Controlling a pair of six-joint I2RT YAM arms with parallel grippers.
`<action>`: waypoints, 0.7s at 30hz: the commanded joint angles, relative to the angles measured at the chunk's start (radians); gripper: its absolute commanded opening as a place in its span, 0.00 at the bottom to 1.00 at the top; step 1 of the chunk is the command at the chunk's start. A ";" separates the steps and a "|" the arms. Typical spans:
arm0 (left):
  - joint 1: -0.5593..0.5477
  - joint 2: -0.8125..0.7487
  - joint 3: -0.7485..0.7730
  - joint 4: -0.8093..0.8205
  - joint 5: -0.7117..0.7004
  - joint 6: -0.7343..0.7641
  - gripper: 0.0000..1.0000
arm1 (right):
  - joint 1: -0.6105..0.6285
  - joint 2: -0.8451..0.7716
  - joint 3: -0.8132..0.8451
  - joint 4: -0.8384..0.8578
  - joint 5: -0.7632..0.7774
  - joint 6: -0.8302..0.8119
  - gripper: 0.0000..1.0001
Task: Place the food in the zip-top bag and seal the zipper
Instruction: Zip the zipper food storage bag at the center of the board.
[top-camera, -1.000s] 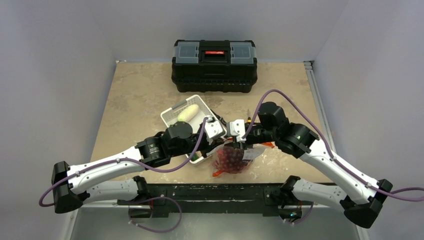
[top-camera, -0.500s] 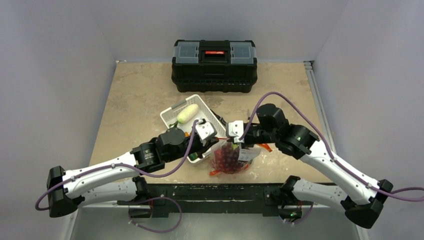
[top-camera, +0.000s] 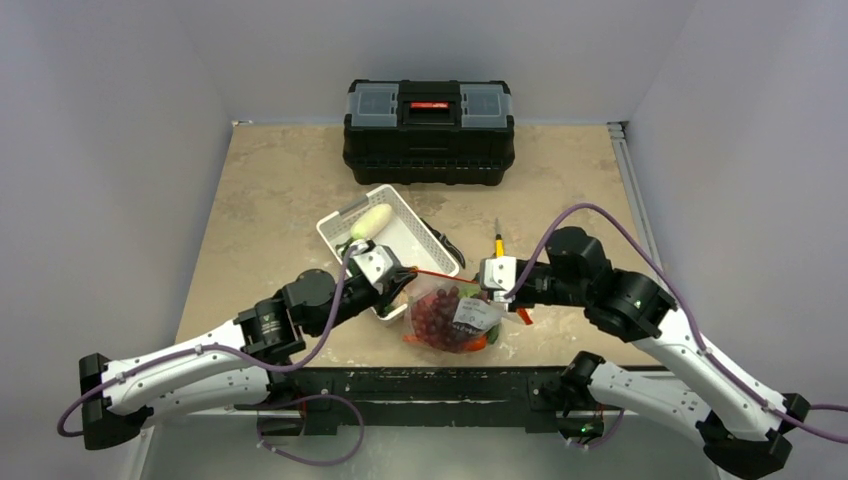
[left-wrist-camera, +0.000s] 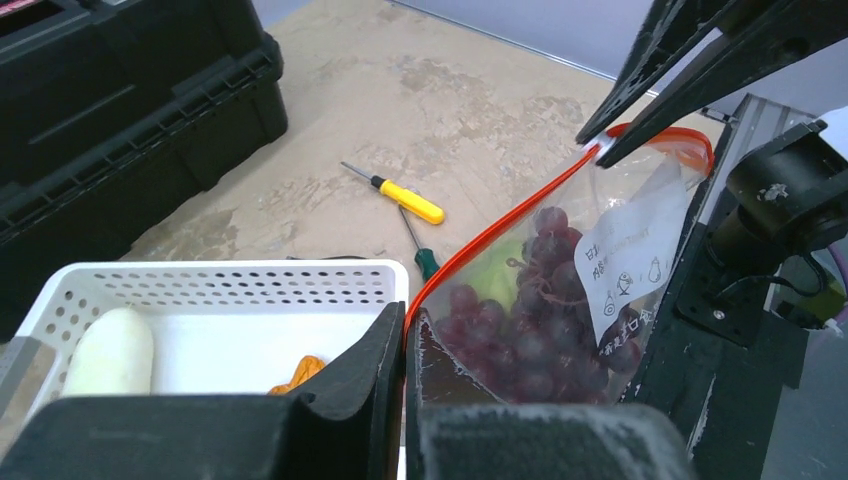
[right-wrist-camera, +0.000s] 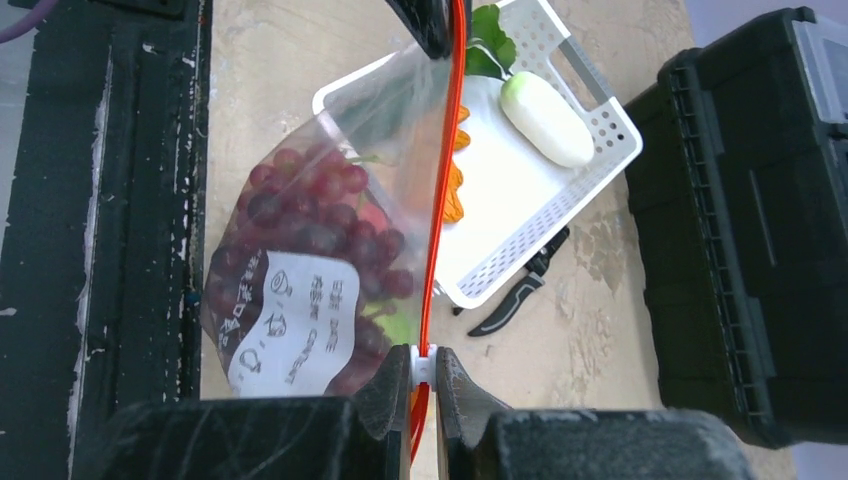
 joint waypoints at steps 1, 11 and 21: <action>0.010 -0.102 -0.032 0.043 -0.157 -0.017 0.00 | -0.003 -0.069 0.003 -0.084 0.103 0.016 0.00; 0.010 -0.240 -0.062 -0.078 -0.257 -0.002 0.00 | -0.003 -0.132 -0.007 -0.167 0.170 0.002 0.00; 0.010 -0.250 -0.074 -0.088 -0.234 -0.031 0.00 | -0.003 -0.201 -0.030 -0.229 0.182 0.010 0.00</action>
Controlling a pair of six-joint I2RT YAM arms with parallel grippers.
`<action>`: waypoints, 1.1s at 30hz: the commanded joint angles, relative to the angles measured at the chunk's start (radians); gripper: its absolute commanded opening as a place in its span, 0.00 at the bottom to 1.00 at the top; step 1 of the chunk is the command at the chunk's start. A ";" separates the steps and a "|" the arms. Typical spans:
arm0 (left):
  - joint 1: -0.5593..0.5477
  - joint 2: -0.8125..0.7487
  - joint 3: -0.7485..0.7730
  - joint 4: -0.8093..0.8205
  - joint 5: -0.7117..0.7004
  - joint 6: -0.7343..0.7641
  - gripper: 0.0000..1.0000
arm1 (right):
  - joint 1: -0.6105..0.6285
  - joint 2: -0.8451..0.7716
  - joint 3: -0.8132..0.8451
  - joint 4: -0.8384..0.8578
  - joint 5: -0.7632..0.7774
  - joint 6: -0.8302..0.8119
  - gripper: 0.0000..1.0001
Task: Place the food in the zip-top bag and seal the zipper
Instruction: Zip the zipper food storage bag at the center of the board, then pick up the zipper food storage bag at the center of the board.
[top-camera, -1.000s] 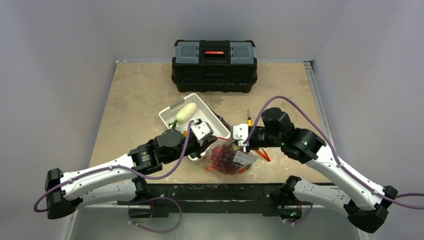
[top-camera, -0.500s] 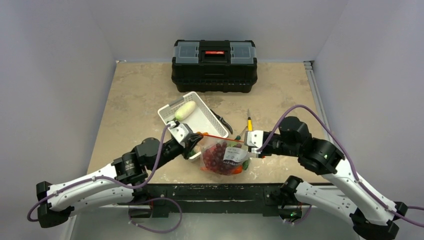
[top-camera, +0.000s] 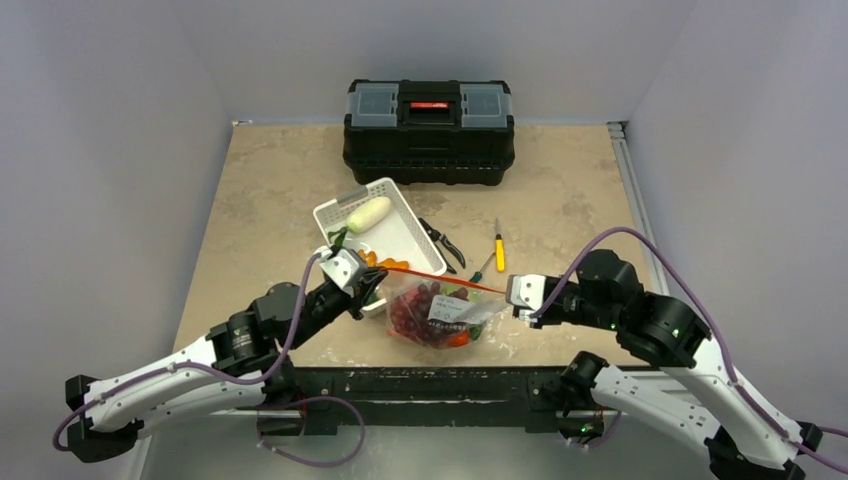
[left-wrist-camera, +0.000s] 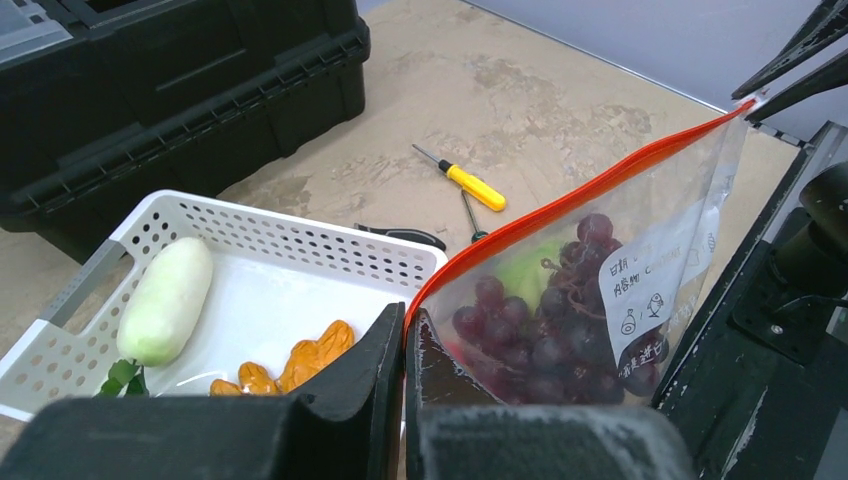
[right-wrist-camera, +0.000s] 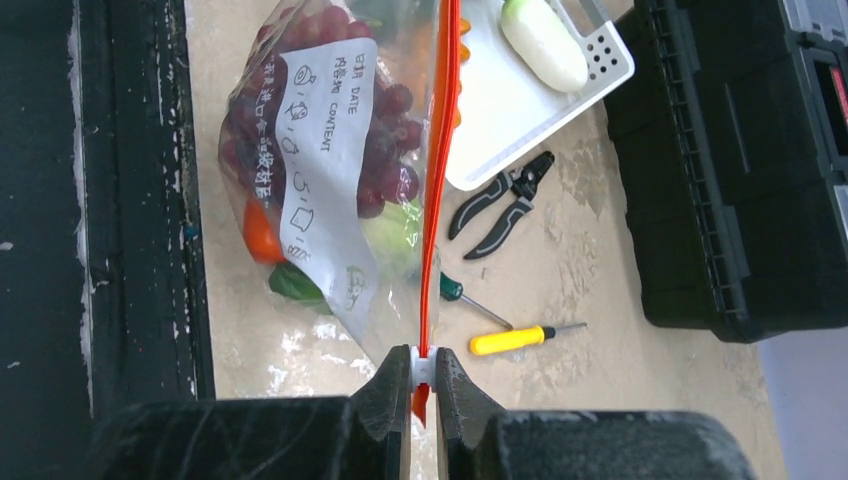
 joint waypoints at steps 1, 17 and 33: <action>0.010 -0.004 -0.002 0.040 -0.070 -0.016 0.00 | -0.003 -0.033 -0.008 -0.076 0.063 0.006 0.00; 0.010 0.063 0.018 0.102 0.064 -0.060 0.00 | -0.003 0.147 0.057 0.055 -0.194 0.060 0.72; 0.010 0.080 0.050 0.072 0.094 -0.059 0.00 | 0.002 0.386 -0.007 0.537 -0.352 0.523 0.99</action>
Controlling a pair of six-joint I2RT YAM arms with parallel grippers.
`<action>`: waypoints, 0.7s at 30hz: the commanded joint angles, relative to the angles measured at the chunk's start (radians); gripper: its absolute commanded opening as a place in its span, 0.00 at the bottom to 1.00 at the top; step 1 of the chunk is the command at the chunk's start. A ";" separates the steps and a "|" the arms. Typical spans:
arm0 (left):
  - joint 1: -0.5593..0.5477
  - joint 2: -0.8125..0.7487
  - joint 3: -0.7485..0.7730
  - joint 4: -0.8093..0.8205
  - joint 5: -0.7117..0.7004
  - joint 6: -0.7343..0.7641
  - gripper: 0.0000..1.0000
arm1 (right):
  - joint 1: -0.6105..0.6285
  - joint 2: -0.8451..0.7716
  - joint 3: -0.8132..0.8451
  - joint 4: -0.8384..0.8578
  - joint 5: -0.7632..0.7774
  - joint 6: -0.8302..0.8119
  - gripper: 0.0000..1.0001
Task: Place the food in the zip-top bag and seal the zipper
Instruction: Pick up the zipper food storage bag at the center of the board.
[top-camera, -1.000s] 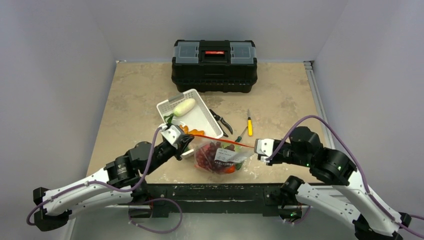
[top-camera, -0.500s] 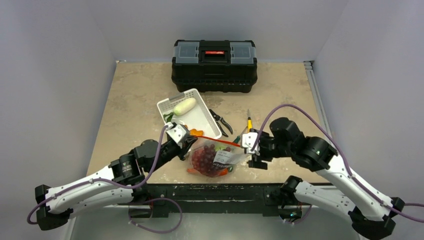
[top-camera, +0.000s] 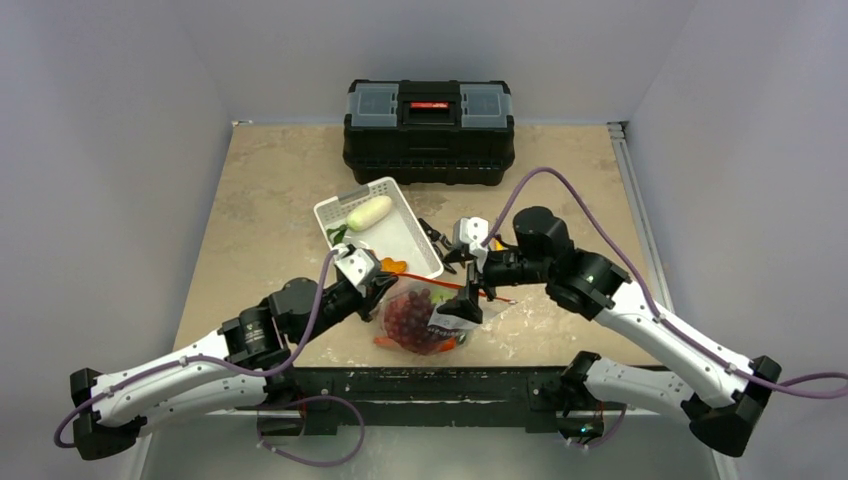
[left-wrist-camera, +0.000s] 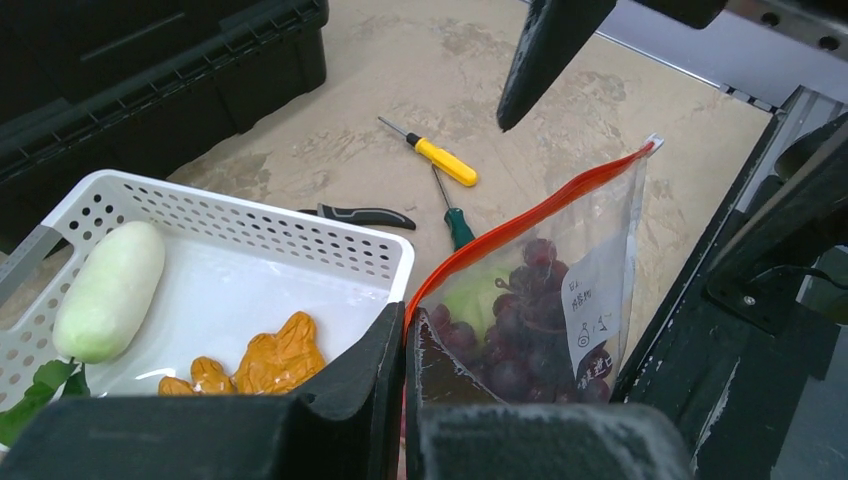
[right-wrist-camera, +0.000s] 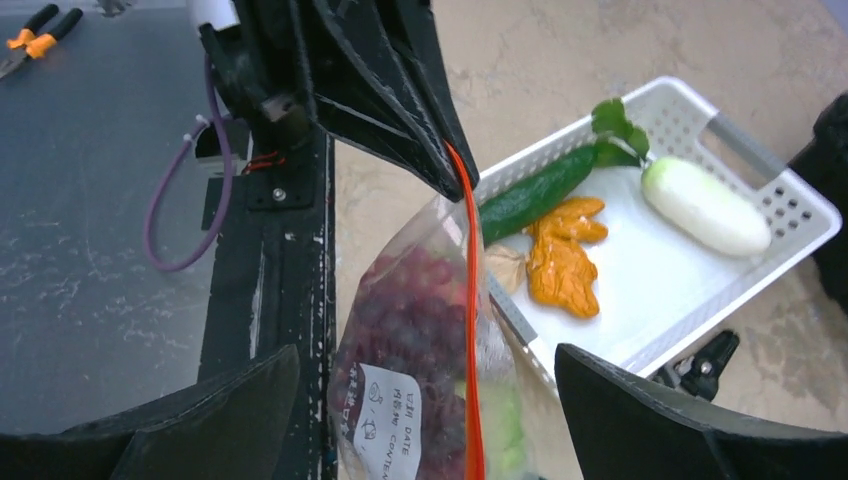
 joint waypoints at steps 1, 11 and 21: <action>0.003 0.002 0.054 0.059 0.020 -0.014 0.00 | 0.002 0.078 -0.009 0.061 0.063 0.147 0.99; 0.003 0.031 0.097 0.028 0.020 -0.018 0.00 | 0.002 0.177 -0.065 0.089 0.026 0.261 0.21; 0.003 0.080 0.226 -0.127 0.049 -0.083 0.47 | 0.001 0.150 -0.090 -0.003 0.249 0.555 0.00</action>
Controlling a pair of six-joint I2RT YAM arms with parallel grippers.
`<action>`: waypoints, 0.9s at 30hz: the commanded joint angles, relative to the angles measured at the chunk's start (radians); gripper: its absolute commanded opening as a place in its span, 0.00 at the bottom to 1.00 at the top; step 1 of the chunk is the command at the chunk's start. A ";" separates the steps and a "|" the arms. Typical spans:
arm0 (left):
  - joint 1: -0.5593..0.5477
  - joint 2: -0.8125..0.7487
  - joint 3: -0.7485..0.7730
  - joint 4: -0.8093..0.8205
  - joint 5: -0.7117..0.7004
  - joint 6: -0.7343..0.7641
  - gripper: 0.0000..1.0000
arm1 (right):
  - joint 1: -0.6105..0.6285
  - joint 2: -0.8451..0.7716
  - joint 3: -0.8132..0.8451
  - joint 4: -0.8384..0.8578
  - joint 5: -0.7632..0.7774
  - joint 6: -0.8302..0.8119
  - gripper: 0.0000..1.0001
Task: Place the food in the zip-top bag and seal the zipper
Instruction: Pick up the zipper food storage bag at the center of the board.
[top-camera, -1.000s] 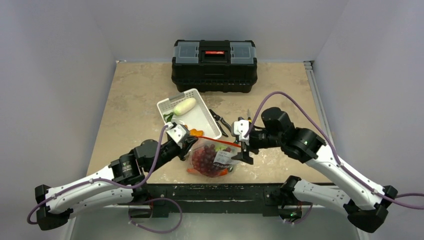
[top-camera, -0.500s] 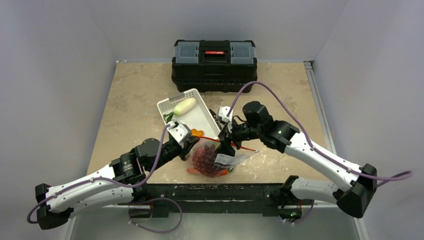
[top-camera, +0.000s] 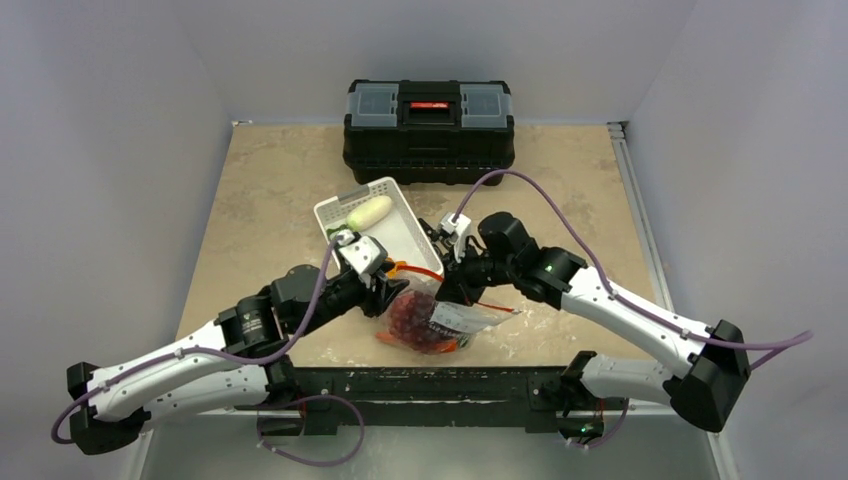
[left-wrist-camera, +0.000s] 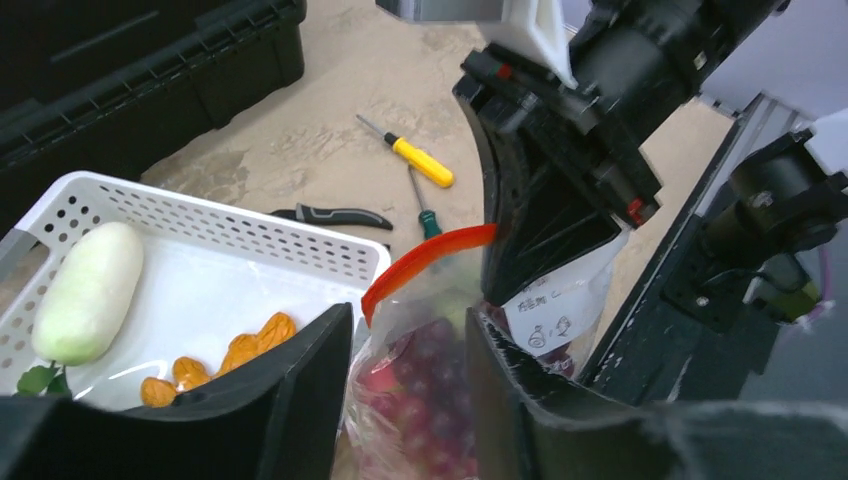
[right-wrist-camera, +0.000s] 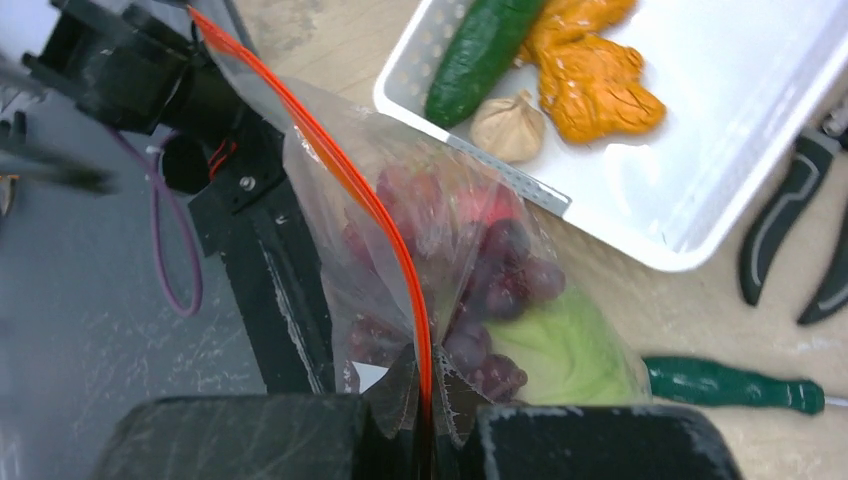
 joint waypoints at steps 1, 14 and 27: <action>0.003 -0.005 0.117 -0.033 0.016 -0.056 0.54 | -0.001 -0.057 -0.003 -0.066 0.142 0.151 0.00; 0.003 -0.099 0.202 -0.141 -0.053 -0.096 0.74 | -0.003 -0.328 0.201 -0.468 0.859 0.315 0.00; 0.003 -0.100 0.216 -0.255 -0.082 -0.160 0.75 | -0.145 -0.134 0.398 -0.444 1.174 0.326 0.00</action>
